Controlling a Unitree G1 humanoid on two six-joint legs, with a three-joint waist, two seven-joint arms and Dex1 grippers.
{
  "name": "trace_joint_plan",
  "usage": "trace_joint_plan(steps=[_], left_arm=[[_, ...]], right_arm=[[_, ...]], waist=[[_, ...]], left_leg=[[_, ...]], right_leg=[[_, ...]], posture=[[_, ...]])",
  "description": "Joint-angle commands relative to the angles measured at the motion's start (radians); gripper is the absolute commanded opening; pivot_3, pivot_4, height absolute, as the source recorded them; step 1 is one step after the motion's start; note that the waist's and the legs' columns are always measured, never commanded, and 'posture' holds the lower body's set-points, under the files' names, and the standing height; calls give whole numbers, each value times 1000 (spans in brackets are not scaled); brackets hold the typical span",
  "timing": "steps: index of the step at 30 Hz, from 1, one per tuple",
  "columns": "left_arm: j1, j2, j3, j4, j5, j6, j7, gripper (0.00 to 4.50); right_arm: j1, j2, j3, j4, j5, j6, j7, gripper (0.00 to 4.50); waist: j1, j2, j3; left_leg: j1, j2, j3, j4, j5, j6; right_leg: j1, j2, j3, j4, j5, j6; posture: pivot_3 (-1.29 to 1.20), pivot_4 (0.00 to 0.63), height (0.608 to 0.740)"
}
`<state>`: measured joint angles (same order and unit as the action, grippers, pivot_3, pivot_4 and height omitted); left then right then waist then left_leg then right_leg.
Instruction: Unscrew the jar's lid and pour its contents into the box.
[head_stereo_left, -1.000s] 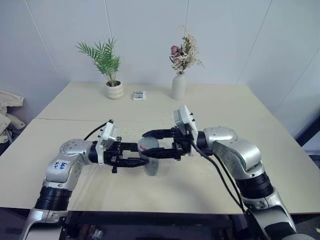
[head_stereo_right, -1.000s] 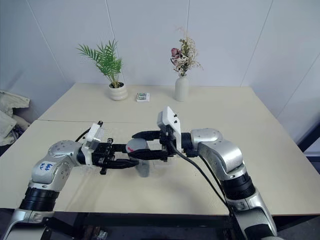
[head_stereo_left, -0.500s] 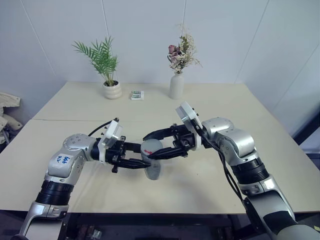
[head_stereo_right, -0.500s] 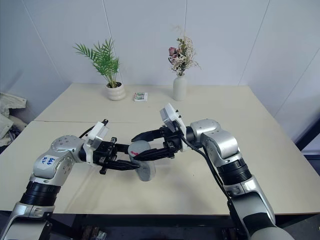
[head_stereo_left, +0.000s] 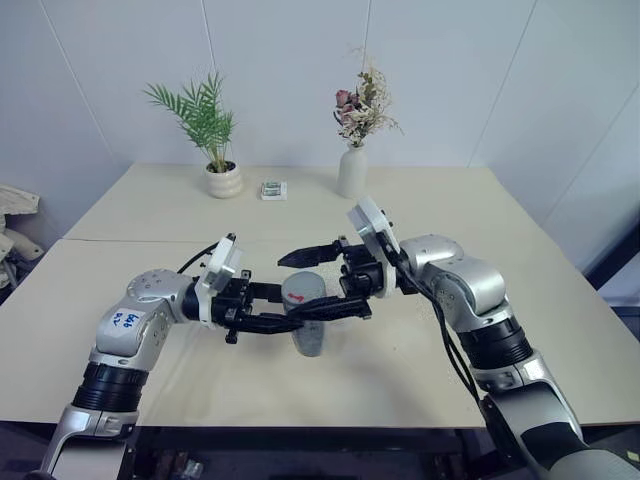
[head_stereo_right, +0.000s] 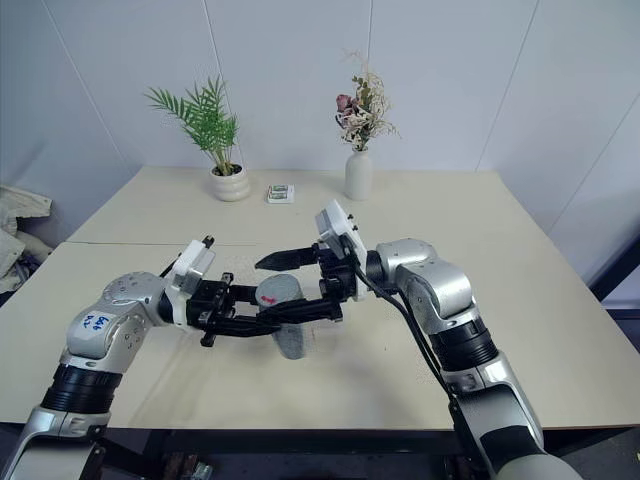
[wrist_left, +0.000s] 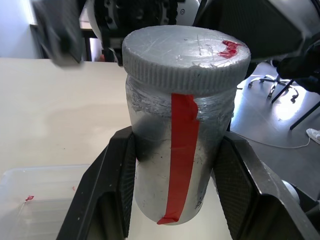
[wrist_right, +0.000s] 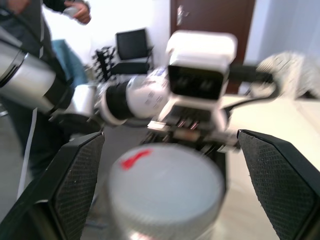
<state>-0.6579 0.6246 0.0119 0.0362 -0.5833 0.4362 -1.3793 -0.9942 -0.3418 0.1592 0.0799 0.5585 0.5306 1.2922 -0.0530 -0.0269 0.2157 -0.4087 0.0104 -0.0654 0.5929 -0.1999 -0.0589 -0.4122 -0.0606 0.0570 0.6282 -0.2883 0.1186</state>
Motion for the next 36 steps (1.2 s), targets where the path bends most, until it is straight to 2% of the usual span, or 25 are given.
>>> trace_joint_plan(steps=[1, 13, 21, 36], left_arm=[[2, 12, 22, -31, -7, -19, 6, 1898], [-21, -2, 36, 58, 47, -99, 94, 1898], [-6, -9, 30, 27, 34, -85, 121, 1898], [16, -6, 40, 24, 39, -97, 134, 1898]], right_arm=[[-9, 2, -29, -46, 8, -15, -27, 4483], [25, 3, 42, -160, -49, 95, -195, 4483], [7, 35, 46, -109, -103, 76, -281, 4483], [-24, 29, -7, -86, -93, 77, -299, 4483]], waist=[[0, 0, 0], [0, 0, 0], [0, 0, 0], [0, 0, 0]], left_leg=[[0, 0, 0, 0, 0, 0], [0, 0, 0, 0, 0, 0], [0, 0, 0, 0, 0, 0], [0, 0, 0, 0, 0, 0]], right_leg=[[0, 0, 0, 0, 0, 0], [0, 0, 0, 0, 0, 0], [0, 0, 0, 0, 0, 0], [0, 0, 0, 0, 0, 0]], posture=[[0, 150, 740], [0, 150, 740], [0, 150, 740], [0, 150, 740]])
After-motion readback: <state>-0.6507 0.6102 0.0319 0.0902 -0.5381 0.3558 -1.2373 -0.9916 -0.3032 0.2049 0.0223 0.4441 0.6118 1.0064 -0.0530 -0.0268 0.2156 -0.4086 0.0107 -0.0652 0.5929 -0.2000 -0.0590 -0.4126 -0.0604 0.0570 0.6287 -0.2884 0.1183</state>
